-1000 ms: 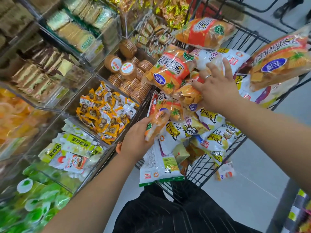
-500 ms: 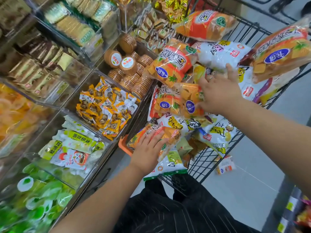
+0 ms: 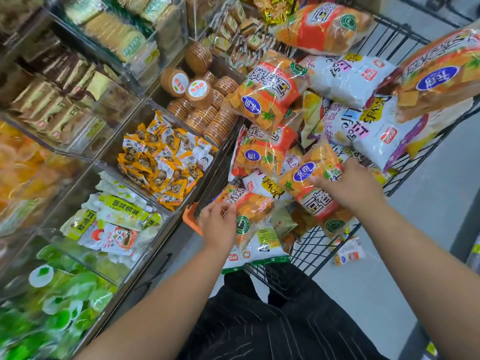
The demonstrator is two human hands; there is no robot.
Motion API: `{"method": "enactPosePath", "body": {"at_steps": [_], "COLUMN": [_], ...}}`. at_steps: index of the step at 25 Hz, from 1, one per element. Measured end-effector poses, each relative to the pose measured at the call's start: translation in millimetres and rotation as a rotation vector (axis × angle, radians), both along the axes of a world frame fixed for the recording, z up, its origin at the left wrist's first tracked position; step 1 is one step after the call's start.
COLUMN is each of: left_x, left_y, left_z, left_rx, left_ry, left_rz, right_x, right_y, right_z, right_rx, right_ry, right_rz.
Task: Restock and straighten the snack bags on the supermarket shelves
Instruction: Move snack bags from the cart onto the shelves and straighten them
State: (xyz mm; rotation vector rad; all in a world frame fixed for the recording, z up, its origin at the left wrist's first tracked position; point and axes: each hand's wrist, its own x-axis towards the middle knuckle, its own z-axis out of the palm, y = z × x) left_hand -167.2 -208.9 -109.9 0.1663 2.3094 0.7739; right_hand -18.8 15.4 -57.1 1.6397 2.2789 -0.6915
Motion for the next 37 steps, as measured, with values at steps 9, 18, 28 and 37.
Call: {"method": "enactPosePath", "body": {"at_steps": [9,18,28,37], "left_x": [-8.7,-14.4,-37.4,-12.2], "left_y": [1.9,-26.7,-57.6,-35.9], "left_z": [-46.0,-8.2,16.7,39.8], "left_rx": [0.127,0.319,0.36,0.346], "left_ry": [-0.633,-0.619,-0.798,-0.864], "left_rz": [0.803,0.644,0.049,-0.439], "right_x": [8.2,35.8,61.6,129.8], "right_y": [-10.0,-40.0,-112.3,-176.9], "right_z": [-11.6,-8.7,-1.3,4.3], "right_rx": [-0.082,-0.296,-0.46,-0.53], "right_ry": [0.089,0.201,0.607,0.866], "right_rz": [-0.092,-0.336,-0.737,-1.019]}}
